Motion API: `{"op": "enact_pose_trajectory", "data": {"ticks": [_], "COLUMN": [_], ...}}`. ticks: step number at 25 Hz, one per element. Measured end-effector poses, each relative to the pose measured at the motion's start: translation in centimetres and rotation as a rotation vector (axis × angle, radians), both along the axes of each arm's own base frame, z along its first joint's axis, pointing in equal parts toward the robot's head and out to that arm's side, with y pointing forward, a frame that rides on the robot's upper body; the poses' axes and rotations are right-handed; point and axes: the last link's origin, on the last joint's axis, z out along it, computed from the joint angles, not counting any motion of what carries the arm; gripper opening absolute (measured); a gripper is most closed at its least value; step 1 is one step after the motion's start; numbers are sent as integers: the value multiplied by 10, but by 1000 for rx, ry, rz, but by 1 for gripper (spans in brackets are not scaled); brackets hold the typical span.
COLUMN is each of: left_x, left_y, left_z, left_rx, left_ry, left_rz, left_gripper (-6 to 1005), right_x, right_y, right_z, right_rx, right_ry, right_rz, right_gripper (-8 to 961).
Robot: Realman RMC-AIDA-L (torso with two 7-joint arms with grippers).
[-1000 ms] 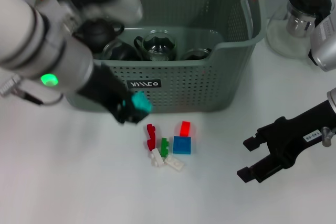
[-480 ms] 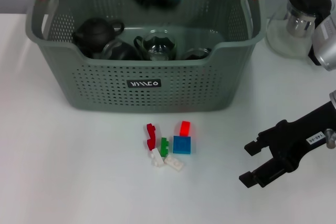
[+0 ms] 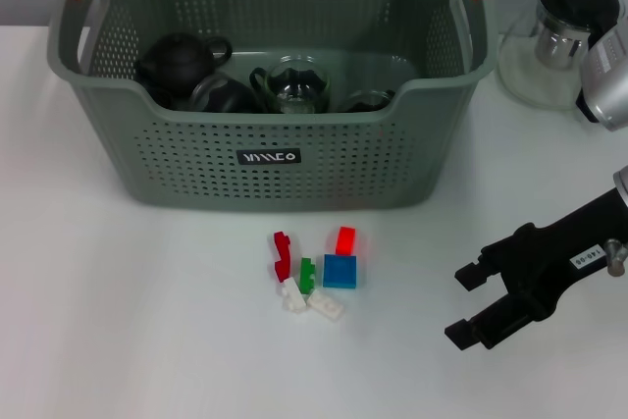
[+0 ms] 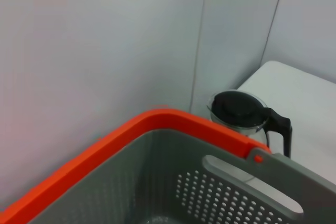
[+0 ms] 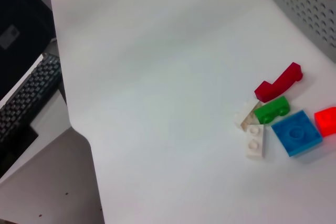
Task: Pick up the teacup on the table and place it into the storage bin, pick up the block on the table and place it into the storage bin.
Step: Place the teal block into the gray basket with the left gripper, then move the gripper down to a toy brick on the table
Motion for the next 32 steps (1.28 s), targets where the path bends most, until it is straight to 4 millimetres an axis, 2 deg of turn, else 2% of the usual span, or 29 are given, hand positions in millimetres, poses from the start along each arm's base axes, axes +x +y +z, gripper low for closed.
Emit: {"op": "enact_pose_trajectory", "data": {"ticks": [13,20,21,25,28,32], "left_x": [7,9,10,17,18,10], "left_y": [5,5,2,-19,-55,-105], "left_z": [-4,1,3,16,23,22], "left_rx": [42,58,59,35,-55,-183], "left_ry": [-29,-38,-41,-83,-139,-152], "left_rz": [-16,-23,-30,-91,-202,-343], "left_gripper": [558,580,618,772,908,907], "right_x": [1,1,1,0,0,0], "right_y": [2,2,2,2,3,3], "right_z": [0,0,0,0,0,0], "right_rx": [9,9,9,9,10,12], "right_ry": [-14,-14,-13,-12,-12,-12], "right_rz": [4,4,5,7,8,9], "right_gripper": [944,945,945,945,945,945]}}
